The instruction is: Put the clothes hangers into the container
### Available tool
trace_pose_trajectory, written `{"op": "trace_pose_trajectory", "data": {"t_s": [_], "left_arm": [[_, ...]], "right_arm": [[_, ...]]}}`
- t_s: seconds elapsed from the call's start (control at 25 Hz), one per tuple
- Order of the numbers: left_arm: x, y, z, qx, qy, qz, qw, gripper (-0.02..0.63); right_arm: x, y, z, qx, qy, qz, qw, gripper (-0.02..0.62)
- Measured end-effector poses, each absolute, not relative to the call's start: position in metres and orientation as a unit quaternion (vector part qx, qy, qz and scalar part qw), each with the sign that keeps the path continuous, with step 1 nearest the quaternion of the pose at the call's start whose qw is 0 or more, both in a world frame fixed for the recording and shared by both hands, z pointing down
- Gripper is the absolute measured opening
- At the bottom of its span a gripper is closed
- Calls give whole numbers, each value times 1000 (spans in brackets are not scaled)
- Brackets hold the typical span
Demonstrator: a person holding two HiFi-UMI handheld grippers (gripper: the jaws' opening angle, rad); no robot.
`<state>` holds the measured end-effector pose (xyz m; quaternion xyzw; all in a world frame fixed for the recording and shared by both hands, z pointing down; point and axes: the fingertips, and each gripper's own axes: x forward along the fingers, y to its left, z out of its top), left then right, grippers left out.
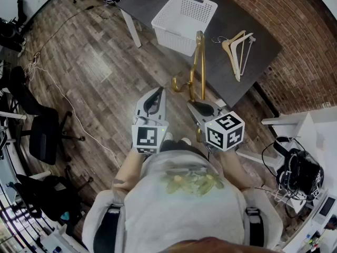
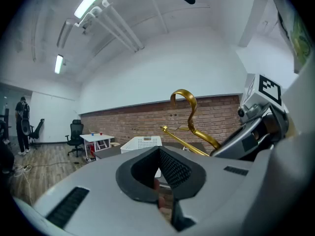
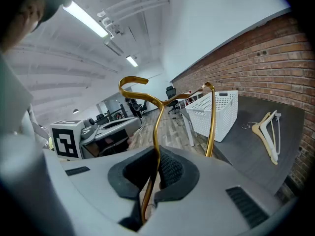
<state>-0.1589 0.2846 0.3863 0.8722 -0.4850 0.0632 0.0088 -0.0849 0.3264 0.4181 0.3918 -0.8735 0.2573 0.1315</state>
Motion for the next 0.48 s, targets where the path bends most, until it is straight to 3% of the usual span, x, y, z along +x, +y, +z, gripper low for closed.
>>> {"op": "trace_pose_trajectory", "data": {"t_s": [0.48], "left_arm": [[-179, 262, 388, 888, -457, 55, 3, 28]], "right_arm": [[-111, 306, 414, 403, -869, 269, 102, 34]]}}
